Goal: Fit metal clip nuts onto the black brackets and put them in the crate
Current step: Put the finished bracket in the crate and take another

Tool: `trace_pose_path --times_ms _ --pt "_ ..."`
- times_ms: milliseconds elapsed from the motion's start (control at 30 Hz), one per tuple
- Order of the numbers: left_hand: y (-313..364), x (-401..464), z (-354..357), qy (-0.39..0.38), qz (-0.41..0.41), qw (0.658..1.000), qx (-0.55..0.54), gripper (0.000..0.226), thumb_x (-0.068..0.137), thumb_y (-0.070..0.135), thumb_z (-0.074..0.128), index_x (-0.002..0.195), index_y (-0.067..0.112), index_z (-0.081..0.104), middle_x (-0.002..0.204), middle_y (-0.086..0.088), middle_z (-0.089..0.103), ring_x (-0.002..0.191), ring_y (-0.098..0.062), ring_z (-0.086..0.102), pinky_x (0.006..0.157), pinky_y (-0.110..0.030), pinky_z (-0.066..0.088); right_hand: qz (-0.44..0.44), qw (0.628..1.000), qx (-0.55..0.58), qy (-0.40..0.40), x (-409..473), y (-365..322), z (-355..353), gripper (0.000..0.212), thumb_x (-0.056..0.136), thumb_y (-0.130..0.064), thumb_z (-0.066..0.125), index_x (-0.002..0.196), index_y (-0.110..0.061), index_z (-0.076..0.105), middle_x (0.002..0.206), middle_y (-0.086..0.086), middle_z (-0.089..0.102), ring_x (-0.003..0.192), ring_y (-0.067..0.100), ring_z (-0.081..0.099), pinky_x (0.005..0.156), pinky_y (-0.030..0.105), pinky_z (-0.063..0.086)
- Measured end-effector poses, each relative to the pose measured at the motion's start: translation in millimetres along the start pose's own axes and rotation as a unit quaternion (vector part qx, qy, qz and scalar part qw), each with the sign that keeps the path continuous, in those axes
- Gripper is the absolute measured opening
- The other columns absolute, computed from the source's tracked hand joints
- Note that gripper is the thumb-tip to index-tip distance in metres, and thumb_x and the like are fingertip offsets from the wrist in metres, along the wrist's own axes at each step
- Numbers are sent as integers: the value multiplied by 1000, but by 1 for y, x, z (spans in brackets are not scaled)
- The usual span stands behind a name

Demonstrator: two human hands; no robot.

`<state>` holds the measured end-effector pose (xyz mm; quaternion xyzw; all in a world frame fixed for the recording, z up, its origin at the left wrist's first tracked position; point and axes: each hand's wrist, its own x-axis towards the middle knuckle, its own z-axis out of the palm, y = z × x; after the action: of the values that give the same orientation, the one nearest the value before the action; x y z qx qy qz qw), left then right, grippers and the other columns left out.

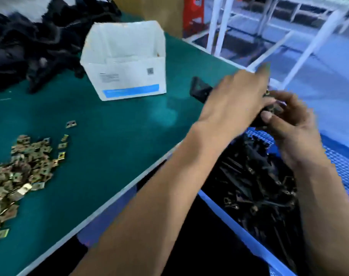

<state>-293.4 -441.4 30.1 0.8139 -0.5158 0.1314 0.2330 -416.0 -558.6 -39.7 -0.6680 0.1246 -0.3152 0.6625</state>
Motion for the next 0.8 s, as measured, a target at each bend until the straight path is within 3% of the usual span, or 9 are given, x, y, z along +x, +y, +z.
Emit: trace_pose_path --times_ms 33,100,200,300,400,500,567,667,800 --pt "13 -1 25 -44 4 998 -33 65 97 45 64 149 12 43 112 -11 72 109 -38 65 83 -45 48 26 999 -19 36 -9 12 -22 47 84 -21 81 126 -14 63 95 19 62 90 31 57 87 47 50" --pt "25 -12 72 -150 -16 984 -90 78 100 38 61 160 9 22 122 -16 68 115 -40 61 88 -46 48 78 987 -102 97 -24 37 -53 39 87 -11 76 124 -9 64 82 12 63 76 21 61 79 34 52" --pt "27 -47 132 -261 -64 954 -129 90 102 36 59 164 16 -2 127 -20 65 113 -43 61 91 -49 49 161 939 -286 107 -44 78 -79 24 87 -3 78 109 -2 69 85 13 71 65 1 62 70 21 52" --pt "17 -87 168 -304 -72 943 -112 88 101 38 59 164 18 2 134 -17 58 115 -40 59 92 -50 50 246 857 -446 76 -58 112 -93 34 83 -16 86 112 -4 74 95 15 75 87 22 72 83 33 55" --pt "4 -104 180 -311 -90 938 -120 81 102 36 60 163 18 12 141 -12 51 126 -36 53 101 -48 47 250 805 -531 84 -64 126 -95 33 84 -24 84 112 -10 77 106 9 77 100 29 71 84 31 51" --pt "3 -92 165 -244 -99 943 -204 66 101 25 62 159 20 31 144 -4 54 131 -26 53 107 -45 48 241 797 -535 144 -54 122 -89 23 89 -22 78 108 -10 79 103 9 78 96 28 70 78 26 45" --pt "8 -73 145 -160 -86 951 -249 56 99 14 61 153 20 45 134 1 61 120 -20 60 104 -44 50 203 806 -523 187 -42 107 -79 17 89 -17 73 104 -10 80 100 11 78 97 32 71 81 26 46" --pt "12 -41 102 -15 -65 958 -278 49 94 5 59 141 17 59 111 2 69 98 -22 66 90 -44 55 30 848 -489 205 -22 66 -42 12 91 -12 67 97 -11 77 95 8 77 91 30 71 84 35 52" --pt "-20 -25 28 208 -80 927 -300 37 87 3 59 122 12 66 89 7 70 82 -16 66 75 -41 56 -217 863 -432 146 9 11 45 10 90 -9 65 95 -9 74 87 4 73 79 25 64 75 38 49"
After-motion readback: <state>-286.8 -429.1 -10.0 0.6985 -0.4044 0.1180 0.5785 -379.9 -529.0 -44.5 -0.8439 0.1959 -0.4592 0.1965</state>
